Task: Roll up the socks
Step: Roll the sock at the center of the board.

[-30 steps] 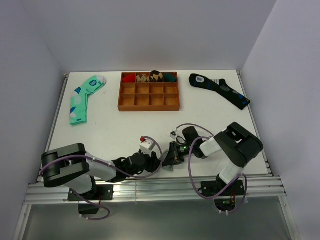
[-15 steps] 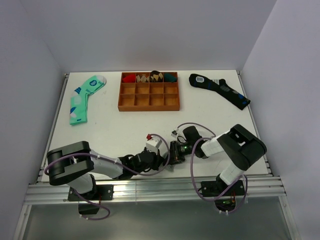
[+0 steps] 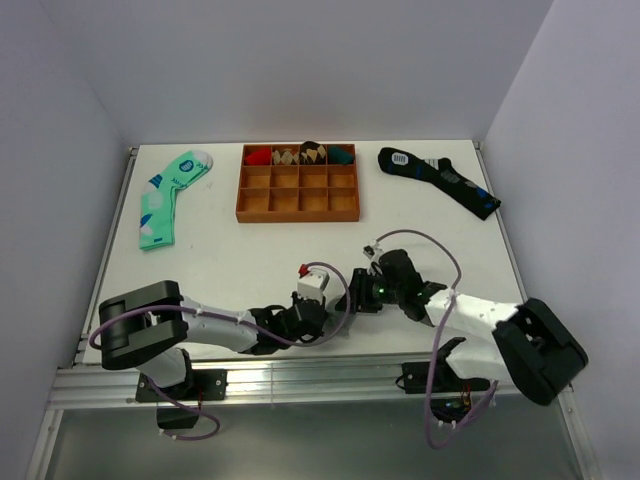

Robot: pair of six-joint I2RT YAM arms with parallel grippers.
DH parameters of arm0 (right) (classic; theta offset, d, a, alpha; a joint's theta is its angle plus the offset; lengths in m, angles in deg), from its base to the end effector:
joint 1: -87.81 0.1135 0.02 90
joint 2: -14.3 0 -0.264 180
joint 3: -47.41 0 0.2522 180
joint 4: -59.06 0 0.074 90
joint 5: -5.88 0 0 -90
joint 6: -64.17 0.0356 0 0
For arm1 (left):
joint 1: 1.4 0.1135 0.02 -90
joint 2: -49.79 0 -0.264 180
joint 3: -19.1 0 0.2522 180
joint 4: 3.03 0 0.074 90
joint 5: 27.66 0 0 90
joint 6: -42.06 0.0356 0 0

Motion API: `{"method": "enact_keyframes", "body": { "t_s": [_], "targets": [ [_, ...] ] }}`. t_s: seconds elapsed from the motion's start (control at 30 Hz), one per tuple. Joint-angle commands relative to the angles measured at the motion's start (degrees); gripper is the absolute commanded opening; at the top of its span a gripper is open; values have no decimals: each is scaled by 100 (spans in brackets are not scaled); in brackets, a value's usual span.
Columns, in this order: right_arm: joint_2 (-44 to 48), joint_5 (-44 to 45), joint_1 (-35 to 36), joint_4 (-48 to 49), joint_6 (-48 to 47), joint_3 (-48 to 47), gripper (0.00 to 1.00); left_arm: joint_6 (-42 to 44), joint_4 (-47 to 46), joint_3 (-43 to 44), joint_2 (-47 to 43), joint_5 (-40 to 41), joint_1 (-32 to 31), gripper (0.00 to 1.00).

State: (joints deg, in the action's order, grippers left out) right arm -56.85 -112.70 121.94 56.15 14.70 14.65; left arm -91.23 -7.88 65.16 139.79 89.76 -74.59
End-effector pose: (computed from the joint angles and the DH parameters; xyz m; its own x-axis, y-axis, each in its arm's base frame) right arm 0.1655 0.1327 0.1372 -0.9288 0.0599 -0.3658 -0.2456 0.6399 0.7282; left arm 0.0977 -0.2667 0.1359 -0.6445 0.0287 -0.7641 0.4182 0.8498 -0.3208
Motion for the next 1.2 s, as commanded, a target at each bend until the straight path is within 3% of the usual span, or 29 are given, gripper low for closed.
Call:
{"method": "enact_keyframes", "body": {
  "t_s": [0.0, 0.17, 0.33, 0.67, 1.17],
  "targets": [
    [663, 1011, -12, -653, -55, -59, 40, -136, 1131, 57, 238, 308, -108, 0],
    [1244, 1713, 6, -1541, 113, -121, 24, -259, 1351, 259, 317, 431, -240, 0],
    [1288, 1953, 6, -1701, 112, 133, 29, -373, 1597, 409, 387, 510, -275, 0],
    [1051, 2207, 261, -1323, 288, 107, 26, -672, 2607, 928, 554, 475, -284, 0],
    [2895, 2656, 647, 118, 929, 1293, 31, -874, 4286, 1912, 1169, -149, -249, 0]
  ]
}}
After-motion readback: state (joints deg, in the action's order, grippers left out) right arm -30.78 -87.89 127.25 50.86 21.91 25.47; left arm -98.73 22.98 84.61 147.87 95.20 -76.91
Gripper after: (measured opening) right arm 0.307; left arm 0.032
